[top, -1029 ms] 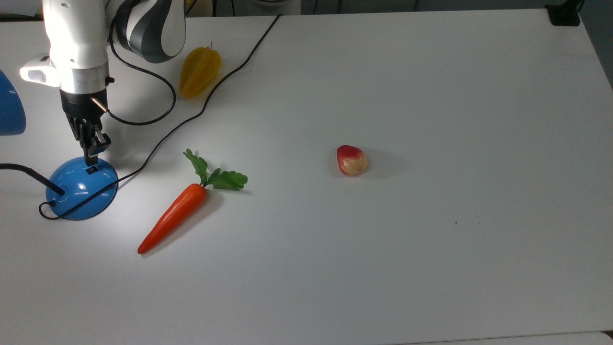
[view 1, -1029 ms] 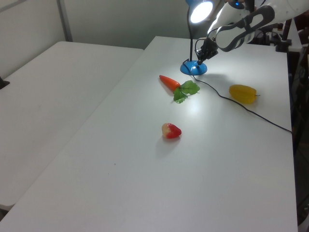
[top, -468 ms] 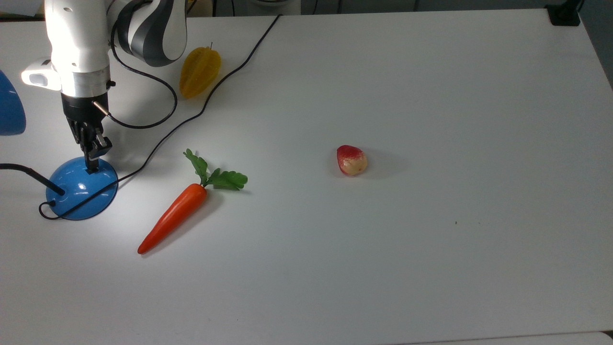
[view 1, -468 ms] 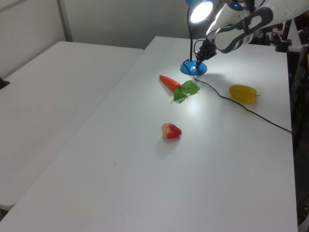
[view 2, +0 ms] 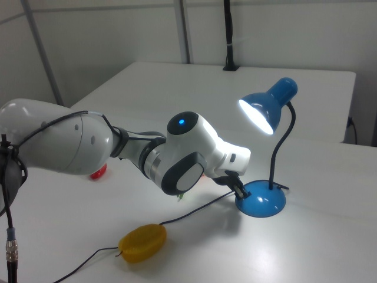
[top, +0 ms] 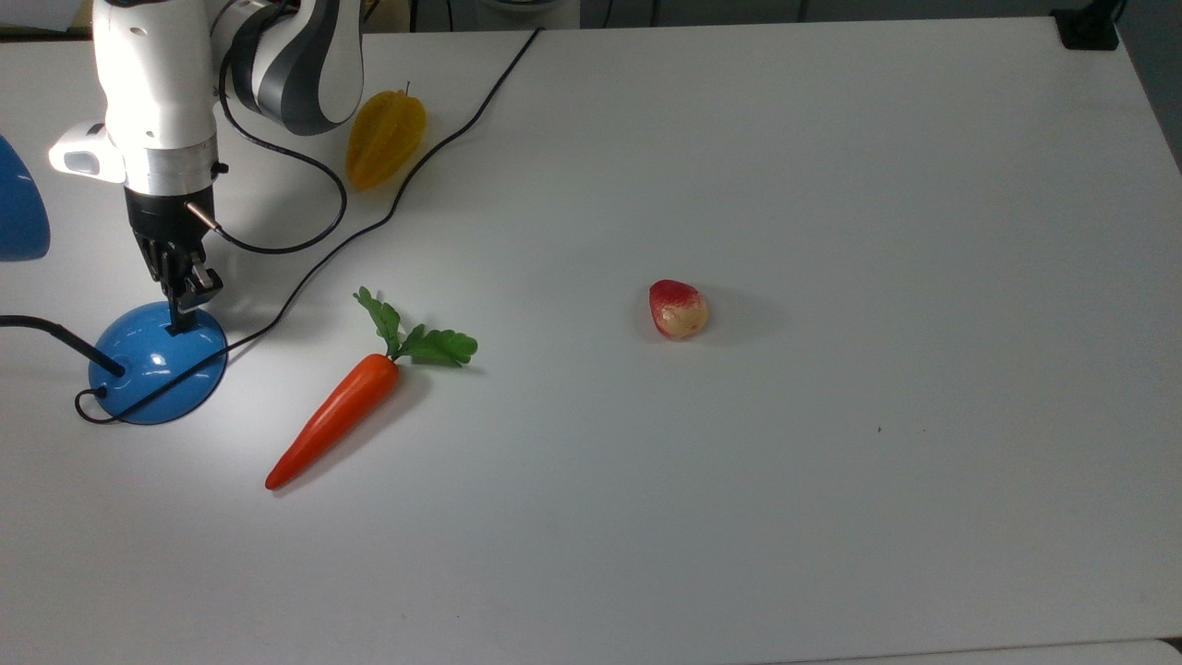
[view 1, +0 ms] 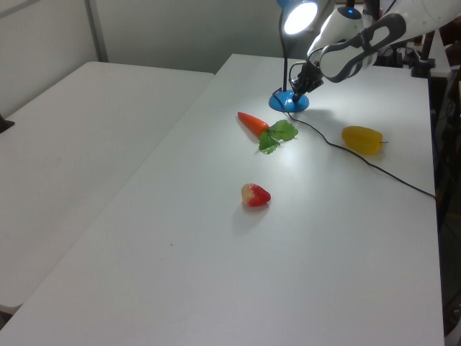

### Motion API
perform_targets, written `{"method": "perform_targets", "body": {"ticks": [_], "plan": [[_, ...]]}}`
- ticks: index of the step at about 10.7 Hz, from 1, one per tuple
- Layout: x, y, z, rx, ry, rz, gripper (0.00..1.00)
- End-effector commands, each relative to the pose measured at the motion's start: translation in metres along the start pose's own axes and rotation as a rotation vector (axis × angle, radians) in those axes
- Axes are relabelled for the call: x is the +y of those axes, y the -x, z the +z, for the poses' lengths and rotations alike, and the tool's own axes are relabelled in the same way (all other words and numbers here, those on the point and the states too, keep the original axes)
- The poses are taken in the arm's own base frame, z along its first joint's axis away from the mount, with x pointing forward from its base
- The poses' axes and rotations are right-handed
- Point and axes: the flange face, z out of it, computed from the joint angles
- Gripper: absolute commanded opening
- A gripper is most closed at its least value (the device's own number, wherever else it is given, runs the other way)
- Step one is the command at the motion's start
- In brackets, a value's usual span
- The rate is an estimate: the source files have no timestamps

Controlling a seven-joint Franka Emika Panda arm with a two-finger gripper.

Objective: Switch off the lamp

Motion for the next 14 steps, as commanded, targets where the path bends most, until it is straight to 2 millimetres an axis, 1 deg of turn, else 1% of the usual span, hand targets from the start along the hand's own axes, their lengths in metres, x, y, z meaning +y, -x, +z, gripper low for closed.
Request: {"method": "perform_targets", "body": {"ticks": [1,3,5,7,8,9,10,11,13,14], "plan": [[0.000,0.011,0.010,-0.005,0.017,-0.012,0.00],[0.000,0.015,0.013,-0.015,0.021,-0.020,0.00],[0.000,0.015,0.012,-0.016,0.022,-0.021,0.00],[-0.002,0.012,0.001,-0.020,0.021,-0.019,0.00],[-0.003,0.011,-0.004,-0.049,0.030,-0.019,0.00],[-0.007,0.006,-0.019,-0.062,0.031,-0.020,0.00],[-0.015,0.004,-0.036,-0.091,0.033,-0.029,0.00],[-0.032,0.007,-0.066,-0.154,0.038,-0.056,0.00],[-0.064,0.022,-0.111,-0.273,0.041,-0.155,0.00],[-0.078,0.026,-0.139,-0.319,0.033,-0.221,0.00]]}}
